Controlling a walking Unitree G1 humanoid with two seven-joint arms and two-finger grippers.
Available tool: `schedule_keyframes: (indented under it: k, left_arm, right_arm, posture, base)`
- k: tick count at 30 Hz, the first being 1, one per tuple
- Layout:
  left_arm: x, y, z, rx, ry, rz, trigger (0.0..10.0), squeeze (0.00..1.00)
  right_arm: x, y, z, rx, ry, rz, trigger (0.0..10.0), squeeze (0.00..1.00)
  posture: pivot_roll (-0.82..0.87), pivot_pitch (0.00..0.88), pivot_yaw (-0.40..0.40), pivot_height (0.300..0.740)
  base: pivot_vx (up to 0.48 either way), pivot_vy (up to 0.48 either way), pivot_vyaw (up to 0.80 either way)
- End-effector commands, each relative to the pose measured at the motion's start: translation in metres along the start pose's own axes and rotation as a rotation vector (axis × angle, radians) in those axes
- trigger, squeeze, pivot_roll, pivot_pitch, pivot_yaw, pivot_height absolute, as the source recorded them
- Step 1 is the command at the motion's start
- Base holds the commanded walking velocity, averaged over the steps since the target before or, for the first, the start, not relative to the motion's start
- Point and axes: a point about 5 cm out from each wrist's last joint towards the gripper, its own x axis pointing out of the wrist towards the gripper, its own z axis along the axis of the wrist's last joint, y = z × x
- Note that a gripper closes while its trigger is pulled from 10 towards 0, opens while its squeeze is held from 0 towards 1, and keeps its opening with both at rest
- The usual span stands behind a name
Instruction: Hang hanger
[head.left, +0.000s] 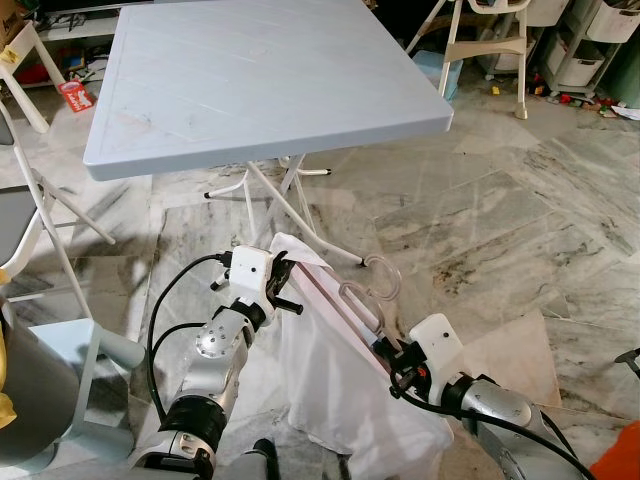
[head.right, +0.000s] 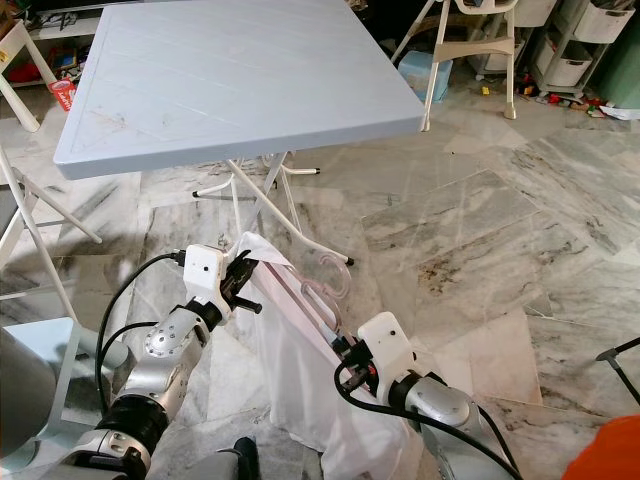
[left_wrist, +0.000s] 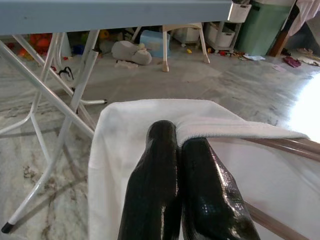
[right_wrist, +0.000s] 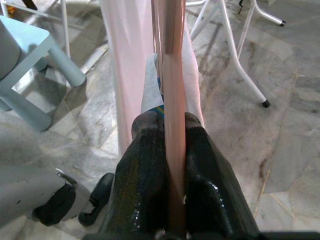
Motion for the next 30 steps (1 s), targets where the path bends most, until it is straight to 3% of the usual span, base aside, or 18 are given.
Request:
schedule_keyframes:
  k: [1,6,9,14,16,21,27,30]
  left_arm:
    - [-0.001,0.009,0.002,0.017,-0.007,0.032,0.0,0.0]
    - [-0.001,0.014,0.004,0.031,-0.008,0.046,0.0,0.0]
    - [0.0,0.023,0.009,0.045,-0.016,0.085,0.0,0.0]
    - [-0.001,0.031,0.011,0.06,-0.014,0.109,0.0,0.0]
    - [-0.002,0.033,0.01,0.063,-0.01,0.12,0.0,0.0]
    - [-0.004,0.033,0.009,0.062,-0.007,0.125,0.0,0.0]
    - [-0.007,0.037,0.004,0.062,0.013,0.135,0.0,0.0]
    - [-0.007,0.038,0.002,0.064,0.022,0.138,0.0,0.0]
  right_arm:
    - [-0.005,-0.01,0.001,0.002,-0.012,-0.048,10.0,0.0]
    - [-0.008,-0.012,-0.003,-0.021,0.005,-0.048,10.0,0.0]
    - [-0.016,-0.021,-0.016,-0.088,0.066,-0.07,10.0,0.0]
    - [-0.025,-0.038,-0.03,-0.239,0.168,-0.132,10.0,0.0]
    - [-0.032,-0.048,-0.037,-0.357,0.227,-0.121,10.0,0.0]
    - [-0.039,-0.059,-0.036,-0.361,0.233,-0.152,10.0,0.0]
    - [-0.063,-0.084,-0.031,-0.415,0.233,-0.148,10.0,0.0]
    - [-0.07,-0.086,-0.027,-0.414,0.214,-0.105,10.0,0.0]
  posture:
    - [-0.04,0.153,0.022,0.74]
    - [-0.05,0.151,0.024,0.74]
    - [-0.05,0.151,0.022,0.74]
    - [-0.05,0.152,0.02,0.74]
    - [-0.04,0.153,0.019,0.74]
    - [-0.04,0.157,0.018,0.74]
    - [-0.05,0.165,0.017,0.74]
    - [-0.05,0.166,0.02,0.74]
  base:
    - [0.0,0.0,0.0]
    - [0.0,0.0,0.0]
    - [0.0,0.0,0.0]
    - [0.0,0.0,0.0]
    - [0.0,0.0,0.0]
    - [0.0,0.0,0.0]
    - [0.0,0.0,0.0]
    - [0.0,0.0,0.0]
